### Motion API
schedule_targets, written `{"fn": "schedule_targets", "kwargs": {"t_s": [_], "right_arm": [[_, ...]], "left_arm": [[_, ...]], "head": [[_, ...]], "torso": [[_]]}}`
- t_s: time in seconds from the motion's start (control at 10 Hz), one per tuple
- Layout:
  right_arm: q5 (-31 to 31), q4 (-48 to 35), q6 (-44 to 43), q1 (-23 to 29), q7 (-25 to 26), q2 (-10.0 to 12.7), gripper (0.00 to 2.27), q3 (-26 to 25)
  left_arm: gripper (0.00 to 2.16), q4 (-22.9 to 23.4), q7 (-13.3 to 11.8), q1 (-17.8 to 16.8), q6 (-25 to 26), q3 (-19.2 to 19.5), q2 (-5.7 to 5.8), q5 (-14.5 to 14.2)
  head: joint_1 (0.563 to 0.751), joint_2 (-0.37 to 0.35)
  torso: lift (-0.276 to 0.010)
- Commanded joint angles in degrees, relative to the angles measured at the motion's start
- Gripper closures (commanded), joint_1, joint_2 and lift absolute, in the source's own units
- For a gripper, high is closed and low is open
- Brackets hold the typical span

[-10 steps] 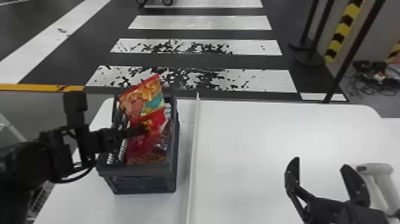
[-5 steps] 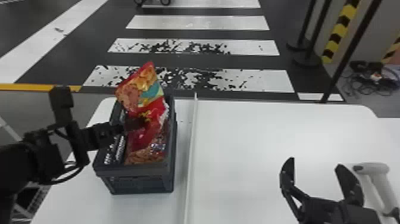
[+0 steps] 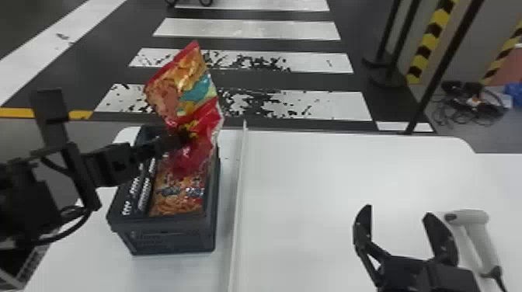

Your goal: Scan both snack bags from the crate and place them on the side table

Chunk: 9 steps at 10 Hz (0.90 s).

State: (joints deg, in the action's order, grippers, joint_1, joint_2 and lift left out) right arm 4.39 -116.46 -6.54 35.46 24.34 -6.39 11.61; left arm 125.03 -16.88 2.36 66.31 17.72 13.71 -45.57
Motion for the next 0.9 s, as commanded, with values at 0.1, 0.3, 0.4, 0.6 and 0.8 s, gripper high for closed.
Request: {"fn": "schedule_targets", "kwargs": {"t_s": [0.1,0.3,0.4,0.6,0.8], "right_arm": [[0.09,0.0,0.0,-0.13,0.0,-0.03,0.08,0.17],[0.0,-0.09,0.0,-0.22,0.0,-0.03,0.08,0.26],[-0.09,-0.09,0.0,-0.13,0.0,-0.03,0.08,0.26],[-0.09,-0.09,-0.18,-0.04,0.0,-0.03,0.08,0.35],[-0.09,-0.18,-0.18,-0.04,0.0,-0.03,0.08,0.44]], "left_arm": [[2.15,4.43,2.64,0.37,-0.07,-6.21,0.0,0.39],[2.15,4.61,4.49,-0.07,-2.36,-14.12,-1.32,3.91],[2.15,3.82,5.28,-0.6,-3.24,-18.07,-2.37,5.84],[2.15,-0.58,6.95,-1.3,-8.69,-24.93,-3.69,8.83],[2.15,-7.43,8.88,-2.44,-15.37,-31.52,-4.13,10.23]], "head": [[0.695,-0.029],[0.695,-0.076],[0.695,-0.111],[0.695,-0.185],[0.695,-0.224]], "torso": [[-0.098],[-0.098],[-0.098],[-0.098],[-0.098]]}}
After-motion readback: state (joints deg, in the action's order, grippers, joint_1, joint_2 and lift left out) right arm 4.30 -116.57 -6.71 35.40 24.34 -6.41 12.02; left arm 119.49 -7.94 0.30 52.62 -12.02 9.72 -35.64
